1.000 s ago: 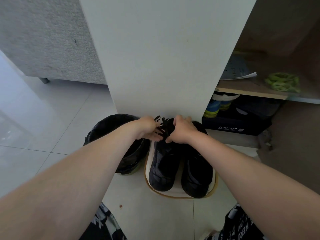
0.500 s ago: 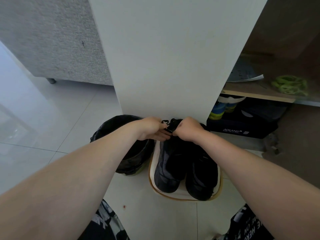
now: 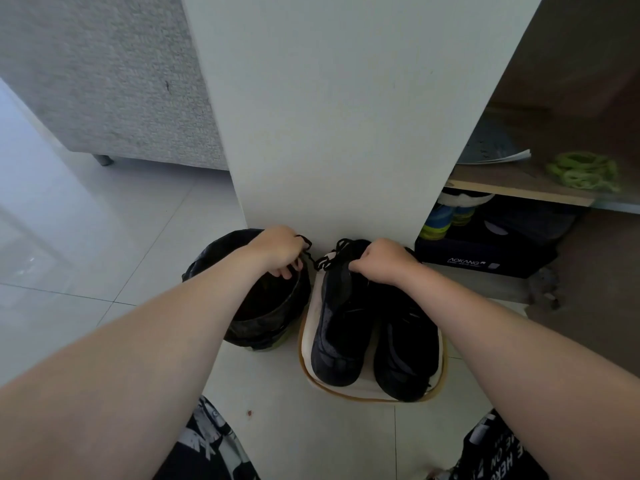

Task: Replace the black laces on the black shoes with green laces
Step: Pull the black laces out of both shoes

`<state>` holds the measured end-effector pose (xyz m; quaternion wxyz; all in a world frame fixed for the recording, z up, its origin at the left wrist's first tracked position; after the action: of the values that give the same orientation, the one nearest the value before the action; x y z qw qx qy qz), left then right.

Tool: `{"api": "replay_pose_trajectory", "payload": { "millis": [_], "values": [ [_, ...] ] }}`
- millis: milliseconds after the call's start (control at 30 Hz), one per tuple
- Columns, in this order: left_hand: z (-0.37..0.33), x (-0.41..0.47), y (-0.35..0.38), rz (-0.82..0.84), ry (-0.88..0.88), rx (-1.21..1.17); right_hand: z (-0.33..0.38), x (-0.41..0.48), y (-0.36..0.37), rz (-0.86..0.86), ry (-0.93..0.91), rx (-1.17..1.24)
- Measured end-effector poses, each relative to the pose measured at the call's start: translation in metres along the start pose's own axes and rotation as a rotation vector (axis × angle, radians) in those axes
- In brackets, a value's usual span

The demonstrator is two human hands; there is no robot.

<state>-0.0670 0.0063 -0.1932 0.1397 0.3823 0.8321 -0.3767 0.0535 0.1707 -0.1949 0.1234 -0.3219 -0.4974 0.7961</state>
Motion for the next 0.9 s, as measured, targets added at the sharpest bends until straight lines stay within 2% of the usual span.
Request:
{"api": "replay_pose_trajectory", "payload": {
  "millis": [100, 167, 267, 300, 367, 467, 533, 700, 833, 900],
  "values": [
    [-0.007, 0.004, -0.009, -0.162, 0.05, 0.193, -0.01, 0.003, -0.011, -0.064, -0.018, 0.0],
    [-0.014, 0.003, -0.016, -0.307, 0.078, 0.361, -0.017, 0.002, -0.013, -0.038, -0.033, -0.041],
    [-0.034, 0.001, -0.007, -0.422, 0.232, 0.602, -0.025, 0.004, -0.012, -0.032, -0.05, -0.012],
    [-0.042, 0.0, 0.001, -0.407, 0.312, 0.632, -0.026, 0.004, -0.012, -0.051, -0.054, -0.003],
    [-0.053, 0.0, 0.023, -0.273, 0.428, 0.598, -0.026, 0.004, -0.012, -0.078, -0.065, 0.005],
    [-0.052, 0.002, 0.055, -0.02, 0.415, 0.538, -0.025, 0.004, -0.007, -0.051, -0.073, 0.01],
    [-0.049, 0.003, 0.064, 0.056, 0.376, 0.56, -0.025, 0.004, -0.003, -0.033, -0.083, -0.02],
    [-0.049, 0.007, 0.062, 0.067, 0.327, 0.385, -0.024, 0.0, -0.004, -0.103, -0.122, -0.121],
    [-0.053, 0.003, 0.064, 0.066, 0.346, 0.471, -0.022, 0.002, -0.007, -0.119, -0.146, -0.172],
    [-0.055, 0.004, 0.063, 0.015, 0.35, 0.467, -0.021, 0.004, -0.002, -0.089, -0.167, -0.181]
  ]
}}
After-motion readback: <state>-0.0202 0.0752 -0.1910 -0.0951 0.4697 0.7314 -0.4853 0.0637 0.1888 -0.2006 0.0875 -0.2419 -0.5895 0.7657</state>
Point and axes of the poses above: each hand's wrist, its own x-axis towards the middle knuckle, its own y-axis out of the palm, z = x × y, the point moved 5 cm from there along x, towards the middle knuckle, and after that the axes turned 5 degrees about -x, right-handed, at the moved point
